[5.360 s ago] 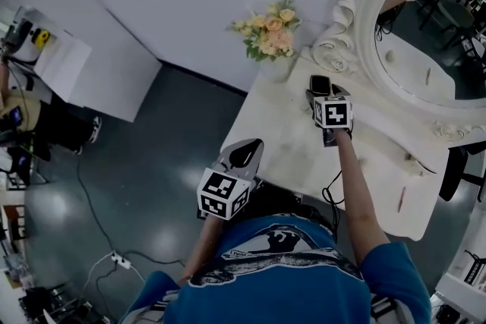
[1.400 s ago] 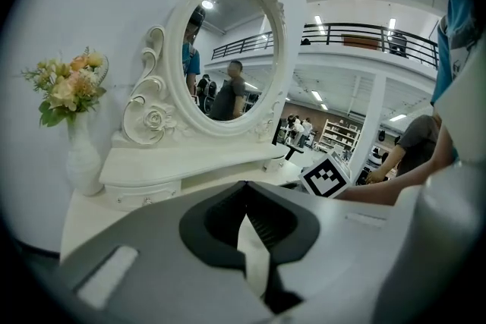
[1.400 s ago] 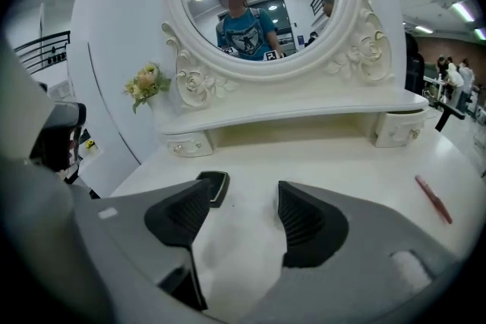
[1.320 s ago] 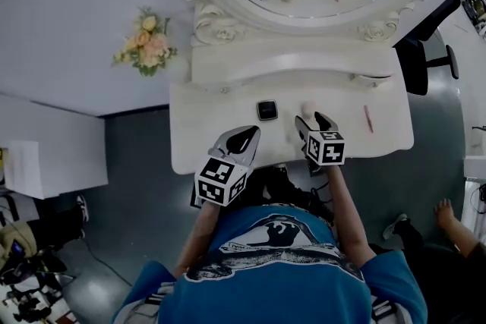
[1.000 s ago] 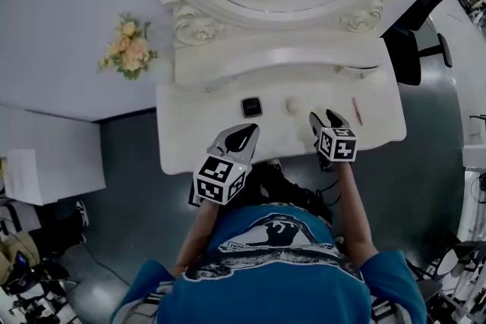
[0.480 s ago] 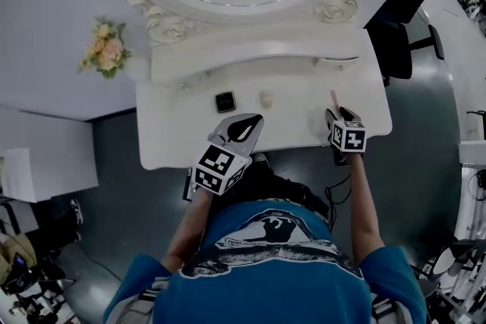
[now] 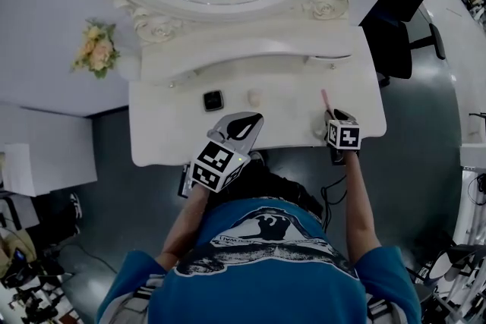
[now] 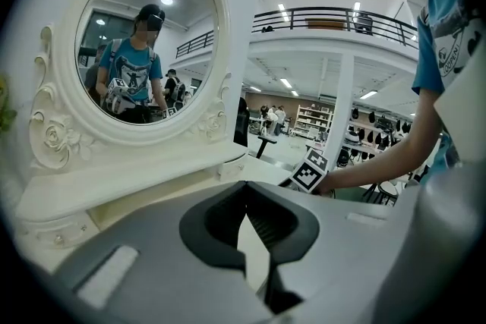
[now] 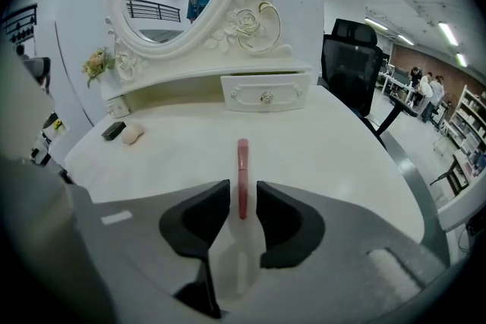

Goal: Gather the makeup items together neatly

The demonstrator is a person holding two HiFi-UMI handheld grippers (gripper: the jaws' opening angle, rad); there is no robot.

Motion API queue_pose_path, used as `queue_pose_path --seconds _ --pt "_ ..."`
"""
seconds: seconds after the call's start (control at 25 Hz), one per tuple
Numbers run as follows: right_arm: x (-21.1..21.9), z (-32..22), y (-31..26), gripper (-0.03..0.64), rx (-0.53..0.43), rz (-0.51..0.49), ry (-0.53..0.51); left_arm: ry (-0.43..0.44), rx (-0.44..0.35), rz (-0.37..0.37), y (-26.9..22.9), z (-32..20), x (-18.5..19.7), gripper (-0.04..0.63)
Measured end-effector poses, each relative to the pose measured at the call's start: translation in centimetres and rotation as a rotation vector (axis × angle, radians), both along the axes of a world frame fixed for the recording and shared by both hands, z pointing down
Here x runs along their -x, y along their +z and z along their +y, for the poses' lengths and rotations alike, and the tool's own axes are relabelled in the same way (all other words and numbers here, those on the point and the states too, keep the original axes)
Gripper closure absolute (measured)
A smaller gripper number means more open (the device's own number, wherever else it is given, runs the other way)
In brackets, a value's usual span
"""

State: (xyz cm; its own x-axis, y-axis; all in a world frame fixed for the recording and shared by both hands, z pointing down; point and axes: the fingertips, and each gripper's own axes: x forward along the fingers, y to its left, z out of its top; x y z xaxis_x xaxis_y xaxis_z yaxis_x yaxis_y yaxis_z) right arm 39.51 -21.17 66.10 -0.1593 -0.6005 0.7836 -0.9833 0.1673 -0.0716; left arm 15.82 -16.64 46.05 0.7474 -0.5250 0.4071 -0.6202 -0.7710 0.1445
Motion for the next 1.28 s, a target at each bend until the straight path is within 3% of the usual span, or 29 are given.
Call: queue_pose_path --seconds 0.36,0.68,1.0,1.28 --pt "-0.4 -0.2 0.5 0.572 -0.01 -0.051 0.042 -0.031 0.024 -0.034 0.3 -0.7 0.4 0.584" --pt "-0.6 -0.2 0.6 0.574 -0.032 -0.04 0.041 -0.03 0.041 -0.047 0.8 -0.3 1.5 0.584" --pt "-0.7 -0.2 0.5 0.575 -0.011 -0.038 0.132 -0.03 0.035 -0.041 0.3 -0.3 3.0 0.584" --pt "4.0 -1.6 -1.6 0.575 -0.053 -0.067 0.078 -0.061 0.04 -0.03 0.0 0.1 5.6 0.584"
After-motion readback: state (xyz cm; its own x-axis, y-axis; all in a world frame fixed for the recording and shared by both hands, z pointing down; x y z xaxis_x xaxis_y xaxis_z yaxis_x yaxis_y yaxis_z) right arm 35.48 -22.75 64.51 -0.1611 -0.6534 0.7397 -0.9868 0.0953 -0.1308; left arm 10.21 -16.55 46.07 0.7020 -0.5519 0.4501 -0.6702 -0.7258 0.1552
